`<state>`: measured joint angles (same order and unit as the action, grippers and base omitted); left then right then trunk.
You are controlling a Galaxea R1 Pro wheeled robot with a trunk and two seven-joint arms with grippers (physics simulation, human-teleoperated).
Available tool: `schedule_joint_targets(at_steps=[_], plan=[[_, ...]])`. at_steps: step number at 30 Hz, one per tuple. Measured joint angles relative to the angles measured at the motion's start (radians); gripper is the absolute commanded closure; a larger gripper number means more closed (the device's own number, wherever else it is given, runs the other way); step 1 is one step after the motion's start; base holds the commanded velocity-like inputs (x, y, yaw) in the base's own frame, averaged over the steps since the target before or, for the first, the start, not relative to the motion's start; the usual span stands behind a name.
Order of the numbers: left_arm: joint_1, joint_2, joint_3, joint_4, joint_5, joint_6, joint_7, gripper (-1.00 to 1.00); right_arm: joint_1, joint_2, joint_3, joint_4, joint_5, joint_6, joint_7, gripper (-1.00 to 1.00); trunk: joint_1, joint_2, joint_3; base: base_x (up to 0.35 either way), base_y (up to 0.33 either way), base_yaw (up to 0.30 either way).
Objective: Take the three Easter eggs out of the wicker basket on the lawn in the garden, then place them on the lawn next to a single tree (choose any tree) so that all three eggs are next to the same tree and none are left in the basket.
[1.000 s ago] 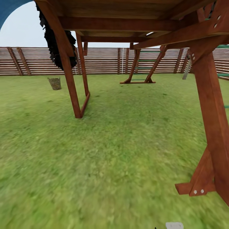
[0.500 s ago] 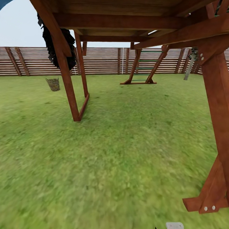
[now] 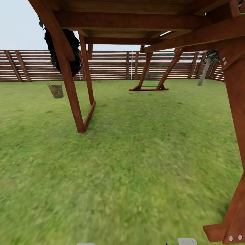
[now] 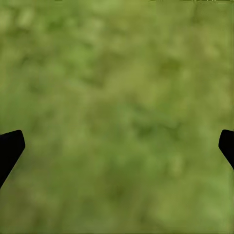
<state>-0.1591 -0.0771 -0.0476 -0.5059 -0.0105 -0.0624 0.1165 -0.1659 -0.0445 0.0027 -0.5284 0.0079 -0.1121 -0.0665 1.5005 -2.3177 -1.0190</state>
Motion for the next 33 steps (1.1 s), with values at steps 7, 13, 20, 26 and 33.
schedule_joint_targets(at_steps=[7,13,20,26,33], plan=[[0.000,-0.006,-0.004,-0.008,0.005,-0.014,0.002,-1.00,0.000,-0.002,-0.001,0.000,0.000,0.000,0.000,-1.00,0.004,-0.007,-0.003,0.002,0.000,0.000],[0.000,-0.010,-0.004,-0.025,0.005,-0.010,0.001,-1.00,0.001,0.000,0.001,-0.001,0.000,0.000,0.000,-1.00,0.027,-0.049,-0.022,0.000,0.000,0.000],[0.000,-0.009,0.000,-0.066,0.008,-0.004,0.001,-1.00,0.001,-0.002,-0.001,-0.002,0.000,0.000,0.000,-1.00,0.050,-0.091,-0.041,0.000,0.000,0.000],[0.000,-0.009,-0.005,-0.064,-0.001,-0.006,0.002,-1.00,0.001,-0.001,0.000,-0.001,0.000,-0.014,-0.001,-1.00,0.049,-0.091,-0.041,0.126,0.000,0.000],[0.000,-0.006,-0.006,-0.033,-0.005,-0.006,0.001,-1.00,0.000,0.000,0.002,-0.001,0.001,-0.024,-0.001,-1.00,0.049,-0.091,-0.041,0.327,0.000,0.000]])
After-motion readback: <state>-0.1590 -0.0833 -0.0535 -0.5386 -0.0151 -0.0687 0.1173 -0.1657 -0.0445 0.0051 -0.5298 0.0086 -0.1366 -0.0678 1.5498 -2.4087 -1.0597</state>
